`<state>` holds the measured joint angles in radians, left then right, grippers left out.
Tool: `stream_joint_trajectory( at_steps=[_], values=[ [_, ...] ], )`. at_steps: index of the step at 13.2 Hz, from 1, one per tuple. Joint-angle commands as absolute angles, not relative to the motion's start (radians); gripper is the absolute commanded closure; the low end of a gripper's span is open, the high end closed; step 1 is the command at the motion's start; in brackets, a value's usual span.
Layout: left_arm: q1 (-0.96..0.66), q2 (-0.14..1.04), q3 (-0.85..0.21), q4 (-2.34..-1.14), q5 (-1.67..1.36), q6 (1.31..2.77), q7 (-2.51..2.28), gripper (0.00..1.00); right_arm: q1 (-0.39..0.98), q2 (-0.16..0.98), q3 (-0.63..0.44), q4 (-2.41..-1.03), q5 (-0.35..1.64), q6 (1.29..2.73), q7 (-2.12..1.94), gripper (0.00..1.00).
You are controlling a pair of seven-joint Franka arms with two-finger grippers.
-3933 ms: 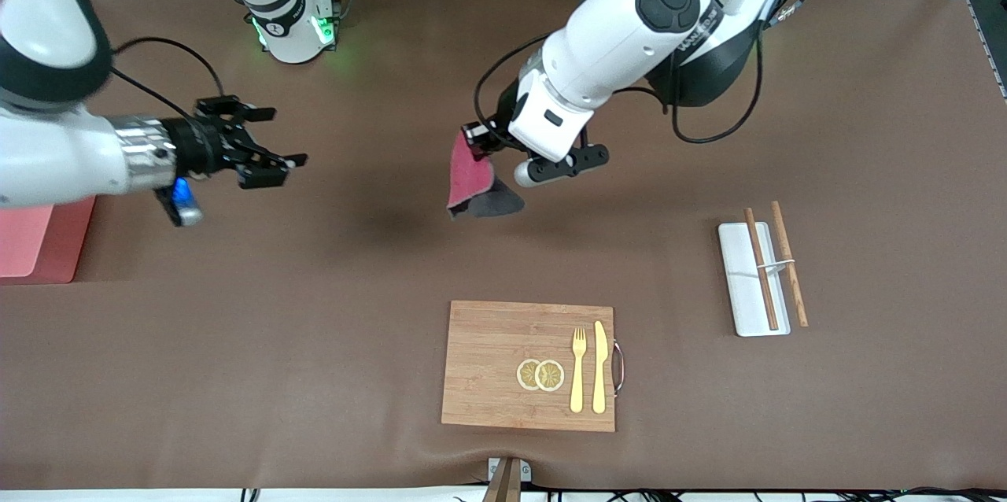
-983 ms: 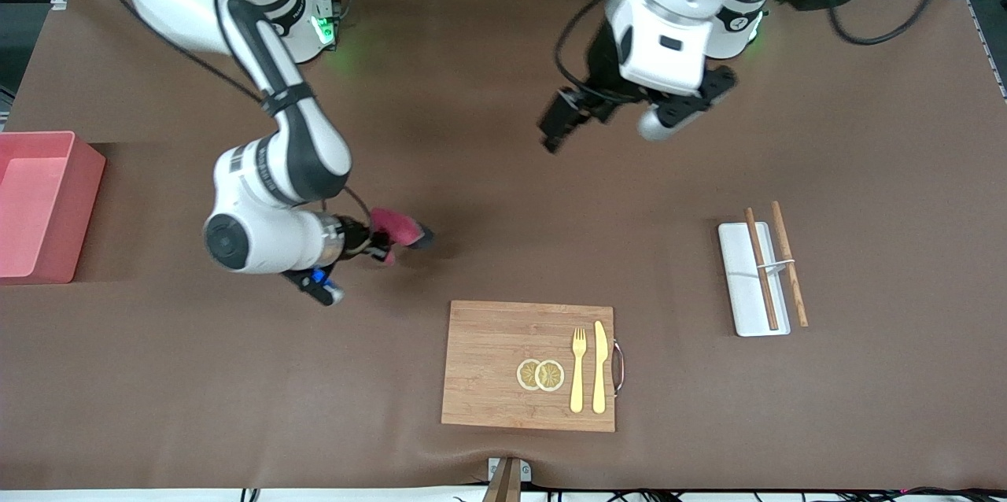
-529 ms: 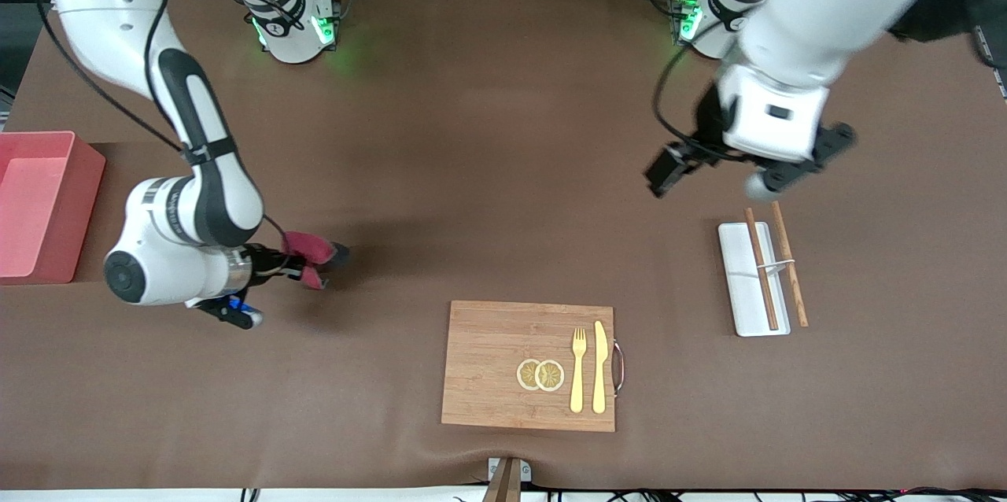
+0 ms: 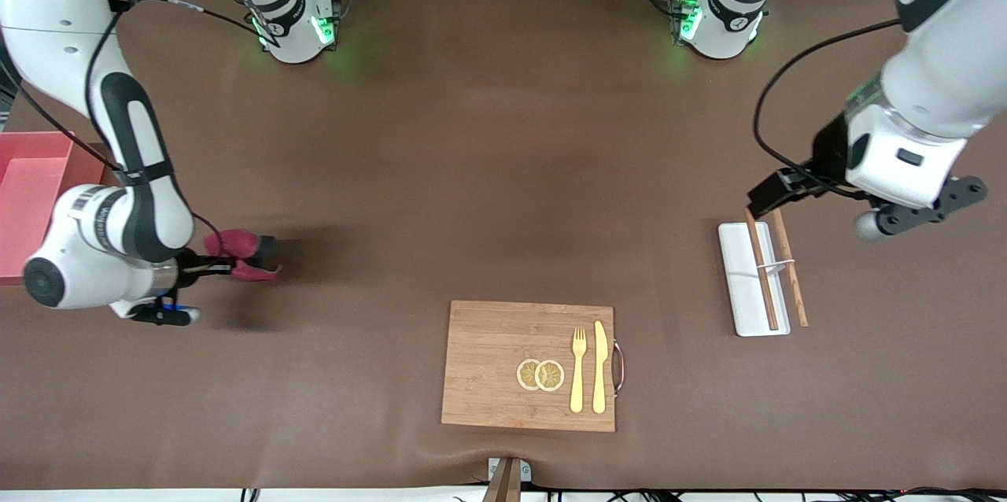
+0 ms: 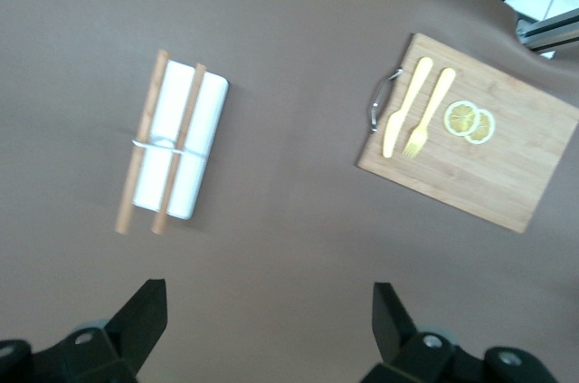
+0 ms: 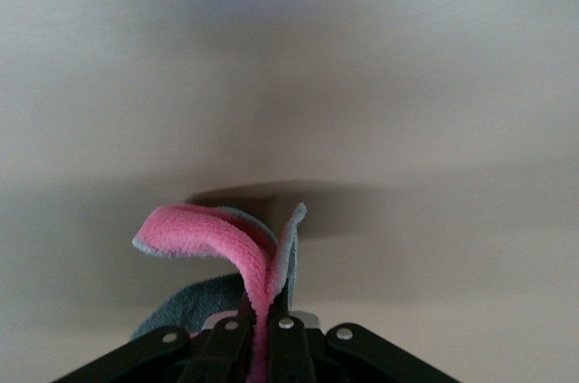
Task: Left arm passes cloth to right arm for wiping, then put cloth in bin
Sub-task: 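Wipe the table surface with the cloth in the right gripper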
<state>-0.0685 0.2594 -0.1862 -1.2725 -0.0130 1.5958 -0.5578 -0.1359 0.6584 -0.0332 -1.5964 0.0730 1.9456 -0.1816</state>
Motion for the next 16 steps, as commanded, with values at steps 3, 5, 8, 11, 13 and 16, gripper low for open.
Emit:
stream_joint_trajectory(
  at_steps=[3,5,8,11,13,16],
  values=[
    [-0.066,0.094,-0.083,-1.446,0.002,1.582,-0.316,0.0,-0.31,0.643,-0.012,-1.582,-0.041,2.052,-0.527,1.0],
    [-0.064,0.042,-0.08,-1.5,0.002,1.575,-0.32,0.0,-0.331,0.64,-0.011,-1.536,-0.125,2.089,-0.598,1.0],
    [-0.063,0.038,-0.08,-1.497,0.003,1.539,-0.31,0.0,-0.29,0.635,-0.008,-1.519,-0.18,2.082,-0.577,1.0],
    [-0.054,0.032,-0.048,-1.499,-0.006,1.543,-0.183,0.0,-0.218,0.647,-0.002,-1.574,-0.152,2.091,-0.395,1.0],
    [-0.057,0.022,-0.009,-1.505,-0.009,1.537,-0.112,0.0,-0.138,0.649,-0.003,-1.607,-0.066,2.082,-0.263,1.0],
    [-0.057,0.011,0.0,-1.523,-0.009,1.536,-0.089,0.0,-0.023,0.64,-0.002,-1.621,0.043,2.008,-0.082,1.0]
  ],
)
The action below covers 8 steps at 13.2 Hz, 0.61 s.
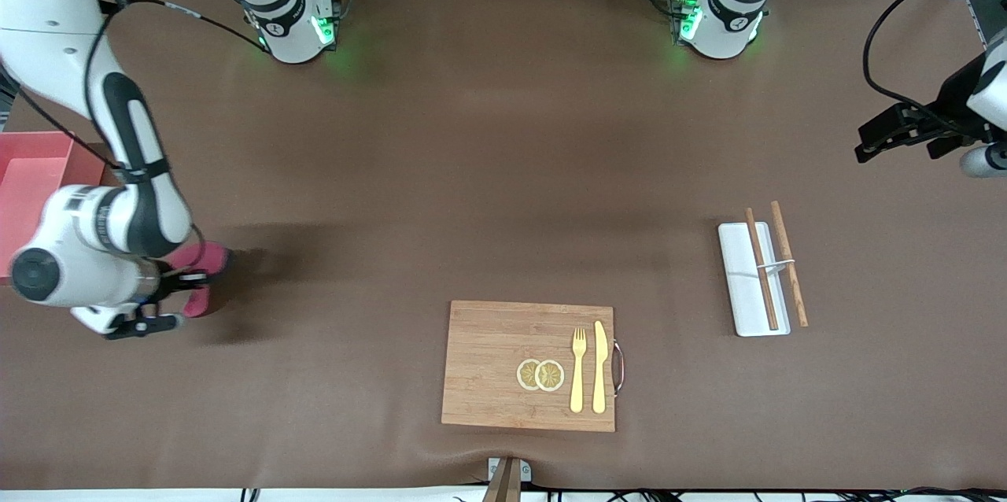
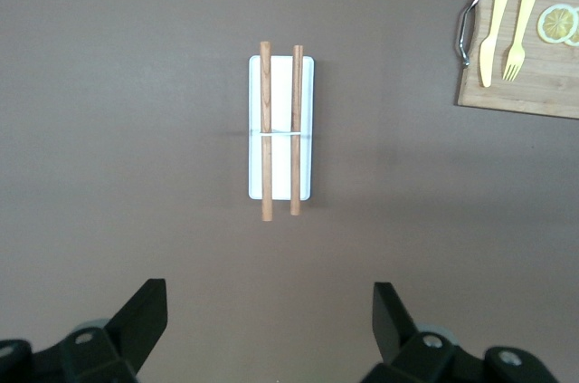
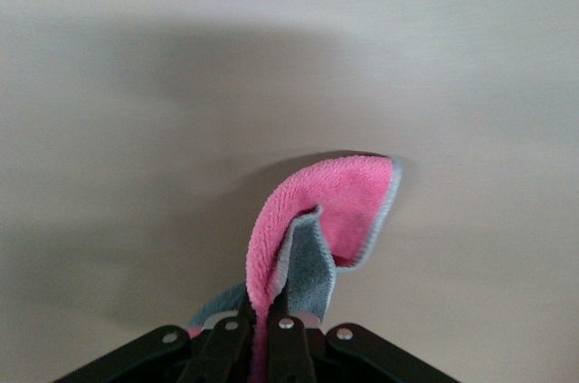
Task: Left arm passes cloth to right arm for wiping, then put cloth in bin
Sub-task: 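Wipe the table surface with the cloth in the right gripper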
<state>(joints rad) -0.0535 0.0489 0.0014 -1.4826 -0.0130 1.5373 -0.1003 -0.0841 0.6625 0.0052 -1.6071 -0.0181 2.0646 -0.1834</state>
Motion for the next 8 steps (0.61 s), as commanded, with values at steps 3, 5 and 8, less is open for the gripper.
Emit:
stream_joint_trajectory(
  at_steps=[3,5,8],
  values=[
    [-0.06,0.023,-0.005,-1.52,-0.006,1.545,-0.089,0.0,0.095,0.629,-0.002,-1.621,0.187,1.964,0.096,1.0],
    [-0.063,0.023,-0.012,-1.52,-0.005,1.543,-0.089,0.0,0.193,0.626,-0.002,-1.623,0.234,1.957,0.272,1.0],
    [-0.067,0.037,-0.012,-1.519,-0.003,1.543,-0.089,0.0,0.313,0.62,-0.002,-1.614,0.323,1.959,0.47,1.0]
  ],
)
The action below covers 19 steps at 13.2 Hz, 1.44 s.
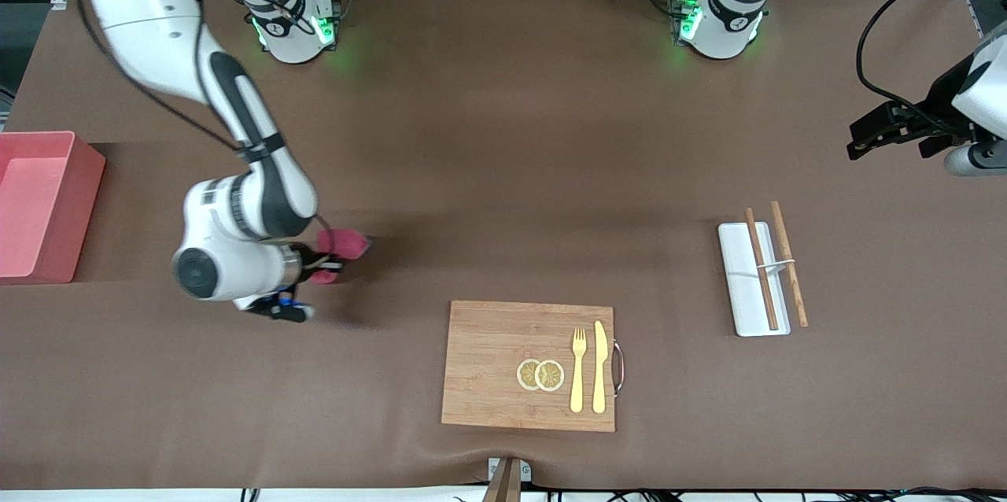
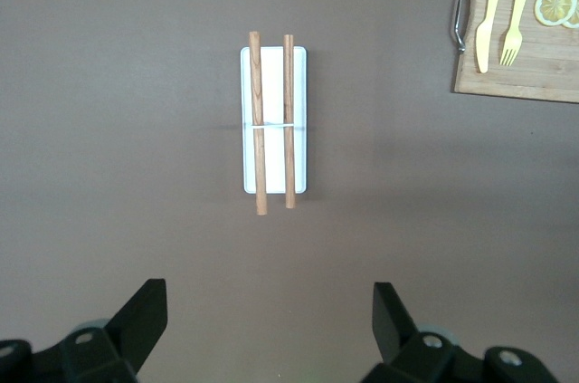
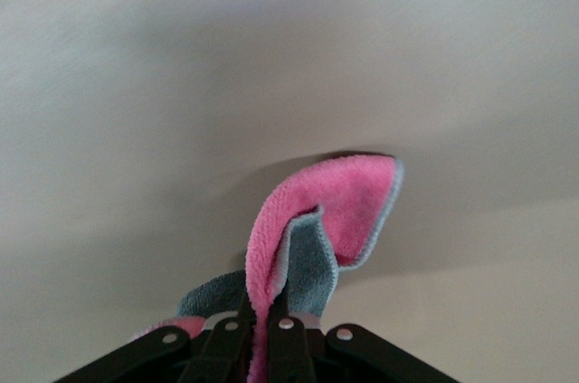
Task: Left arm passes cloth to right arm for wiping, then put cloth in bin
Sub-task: 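Wipe the table surface with the cloth in the right gripper, then move the cloth over the pink bin and open the right gripper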
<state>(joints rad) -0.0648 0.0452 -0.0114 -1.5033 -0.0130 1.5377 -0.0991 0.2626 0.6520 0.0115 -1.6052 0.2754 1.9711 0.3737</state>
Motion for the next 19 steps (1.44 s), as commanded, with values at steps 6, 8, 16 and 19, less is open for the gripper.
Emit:
stream_joint_trajectory(
  at_steps=[6,8,16,19],
  values=[
    [-0.067,0.034,-0.017,-1.516,-0.005,1.542,-0.091,0.0,0.143,0.502,-0.012,-1.557,0.227,1.767,0.231,1.0],
    [-0.067,0.035,-0.02,-1.513,-0.003,1.546,-0.092,0.0,0.071,0.47,-0.012,-1.542,0.131,1.705,0.138,1.0],
    [-0.066,0.029,-0.023,-1.514,-0.008,1.546,-0.092,0.0,-0.362,0.454,-0.012,-1.476,-0.005,1.701,-0.646,1.0],
    [-0.066,0.028,-0.023,-1.516,-0.008,1.548,-0.092,0.0,-0.495,0.483,-0.012,-1.387,-0.092,1.715,-0.874,1.0]
  ],
)
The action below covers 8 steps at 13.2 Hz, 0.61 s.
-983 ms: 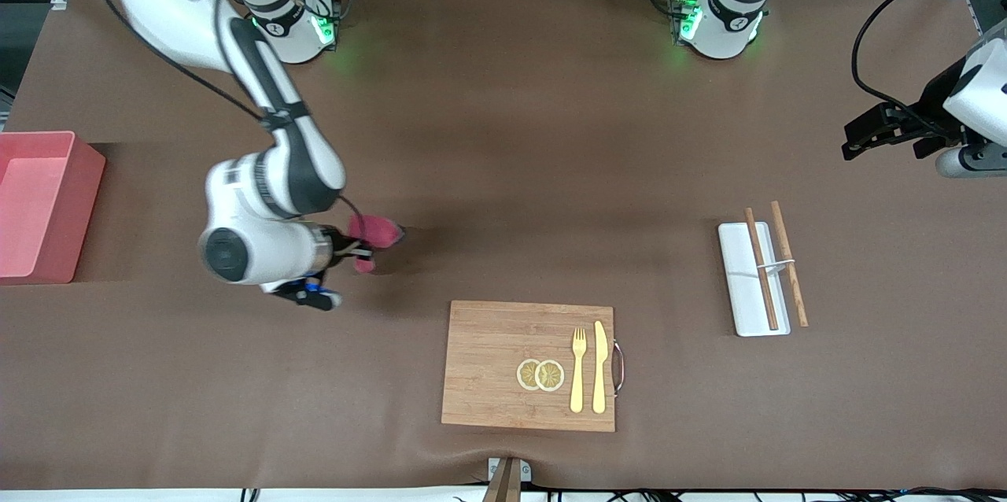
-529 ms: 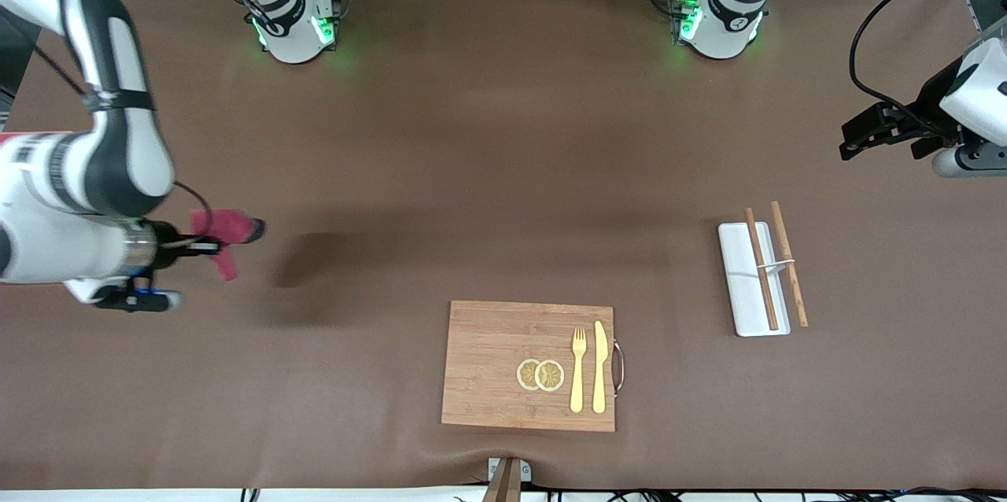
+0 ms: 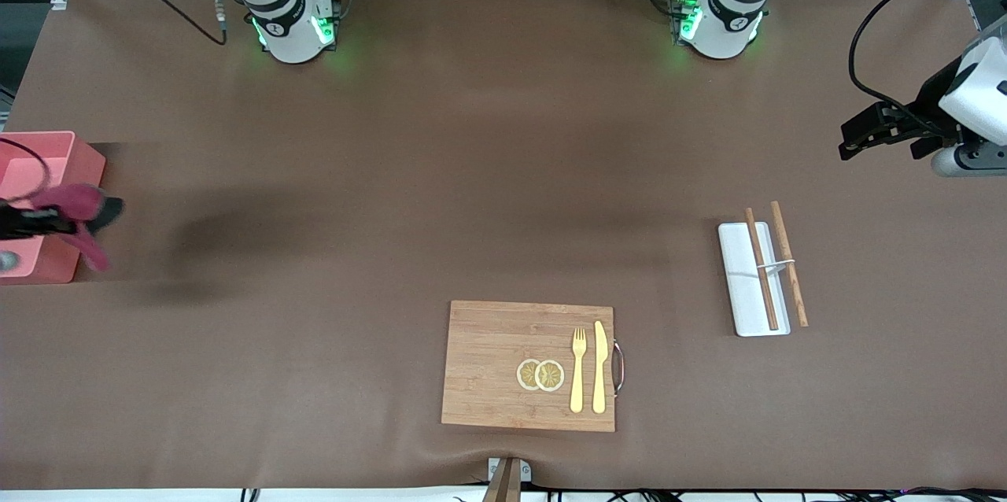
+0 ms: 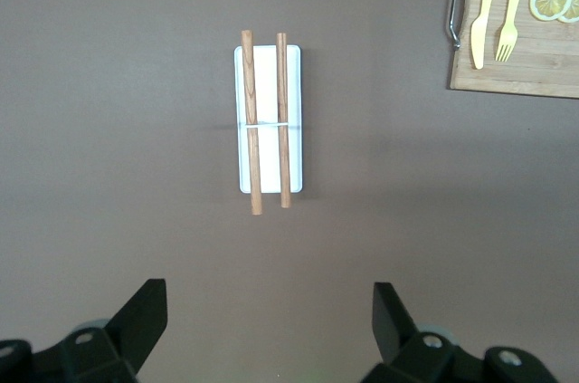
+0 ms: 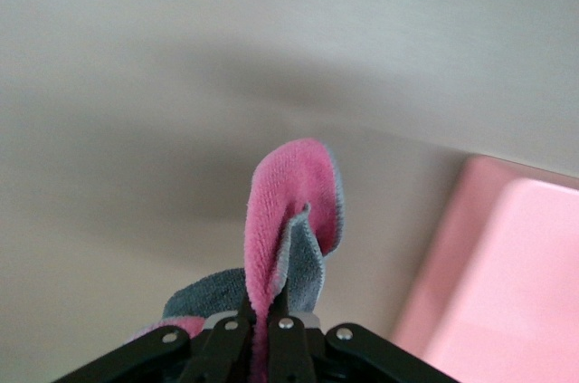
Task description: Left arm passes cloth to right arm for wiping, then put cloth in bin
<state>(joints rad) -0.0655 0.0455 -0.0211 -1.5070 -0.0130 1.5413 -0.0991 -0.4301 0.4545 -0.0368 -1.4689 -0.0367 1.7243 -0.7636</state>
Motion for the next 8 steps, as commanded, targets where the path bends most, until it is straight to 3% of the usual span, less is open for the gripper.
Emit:
stream_joint_trajectory(
  at_steps=[1,8],
  values=[
    [-0.066,0.029,-0.023,-1.516,-0.008,1.548,-0.094,0.0,-0.538,0.5,-0.012,-1.35,-0.098,1.738,-0.953,1.0],
    [-0.066,0.032,-0.023,-1.517,-0.008,1.566,-0.098,0.0,-0.744,0.688,-0.011,-1.336,-0.097,2.077,-1.29,1.0]
  ],
)
